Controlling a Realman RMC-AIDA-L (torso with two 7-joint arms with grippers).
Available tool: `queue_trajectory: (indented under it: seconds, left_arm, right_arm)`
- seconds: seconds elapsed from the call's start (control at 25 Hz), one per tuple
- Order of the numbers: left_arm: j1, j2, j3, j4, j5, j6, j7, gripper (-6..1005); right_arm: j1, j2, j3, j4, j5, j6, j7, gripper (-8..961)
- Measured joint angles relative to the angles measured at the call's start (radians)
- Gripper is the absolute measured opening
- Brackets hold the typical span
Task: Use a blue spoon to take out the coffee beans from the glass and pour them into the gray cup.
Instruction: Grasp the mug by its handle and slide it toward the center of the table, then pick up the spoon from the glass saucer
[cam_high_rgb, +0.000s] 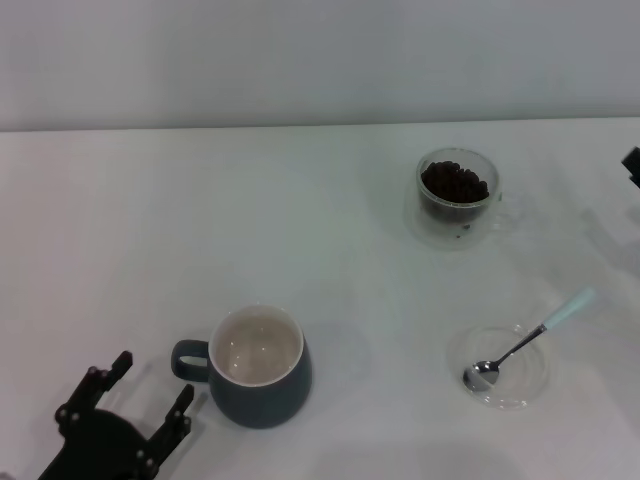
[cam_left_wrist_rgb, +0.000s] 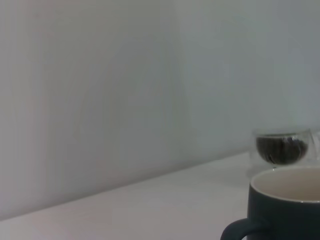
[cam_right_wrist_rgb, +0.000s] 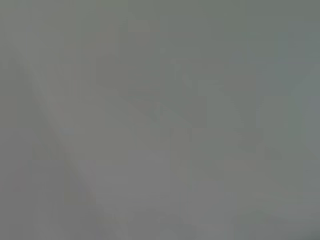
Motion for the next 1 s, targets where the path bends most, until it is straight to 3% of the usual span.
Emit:
queue_trajectory:
  seconds: [0.32,0.52,0.56,0.84,1.0]
  left_arm:
    - [0.075,0.001,-0.012,-0.015,-0.054,0.145,-0.007,779]
    - [0.093,-0.002,-0.012,-0.014,-0.135,0.205,-0.008,776]
    - [0.091,-0.004,-0.012,-0.006,-0.219,0.213,-0.014,775]
    - [0.057,-0.007,-0.010,0.026,-0.484,0.184,-0.089,773]
    - [0.032,-0.004,-0.011,0.020,-0.515,0.168,-0.112,773]
  right_arm:
    - [-0.004,-0.027,-0.008,0.075,-0.044,0.000,0.193,836]
    - [-0.014,-0.043,-0.026,0.093,-0.138,-0.001,0.315,836]
    - [-0.014,-0.044,-0.026,0.093,-0.162,0.000,0.335,836]
    - [-0.021,-0.024,-0.027,0.094,-0.241,0.008,0.376,835]
    - [-0.034,-0.014,-0.033,0.095,-0.249,0.010,0.380,835]
